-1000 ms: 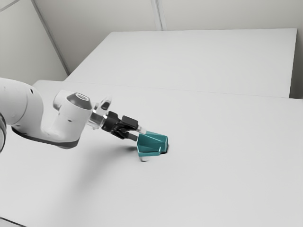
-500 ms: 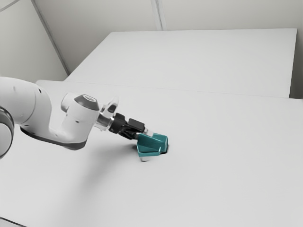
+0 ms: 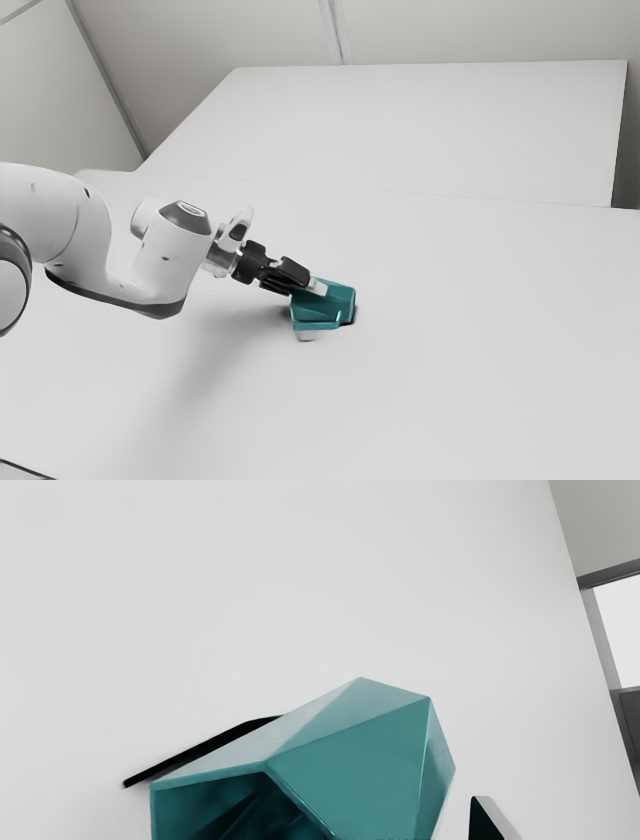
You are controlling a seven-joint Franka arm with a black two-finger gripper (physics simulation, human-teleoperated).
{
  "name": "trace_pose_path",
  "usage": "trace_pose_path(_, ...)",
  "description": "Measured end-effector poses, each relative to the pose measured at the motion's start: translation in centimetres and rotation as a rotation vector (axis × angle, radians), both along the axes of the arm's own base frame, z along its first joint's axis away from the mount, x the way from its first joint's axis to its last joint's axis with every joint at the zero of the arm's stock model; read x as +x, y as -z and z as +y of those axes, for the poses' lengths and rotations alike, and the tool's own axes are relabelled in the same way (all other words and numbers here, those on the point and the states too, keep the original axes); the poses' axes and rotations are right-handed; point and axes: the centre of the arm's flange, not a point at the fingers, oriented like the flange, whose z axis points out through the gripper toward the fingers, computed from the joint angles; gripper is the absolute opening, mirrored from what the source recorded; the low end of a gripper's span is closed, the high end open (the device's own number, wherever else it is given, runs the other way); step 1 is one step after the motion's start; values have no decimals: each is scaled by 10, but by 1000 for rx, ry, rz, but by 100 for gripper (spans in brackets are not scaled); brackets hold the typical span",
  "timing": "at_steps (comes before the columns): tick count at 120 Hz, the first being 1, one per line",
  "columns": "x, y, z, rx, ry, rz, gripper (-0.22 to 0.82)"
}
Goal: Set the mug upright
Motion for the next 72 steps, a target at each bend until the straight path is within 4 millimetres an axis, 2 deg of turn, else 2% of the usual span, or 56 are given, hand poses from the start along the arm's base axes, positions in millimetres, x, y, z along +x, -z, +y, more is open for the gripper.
trace_pose_path(49, 13, -21, -3, 10, 20, -61, -11)
trace_pose_path(72, 30, -47, -3, 45, 59, -121, -15)
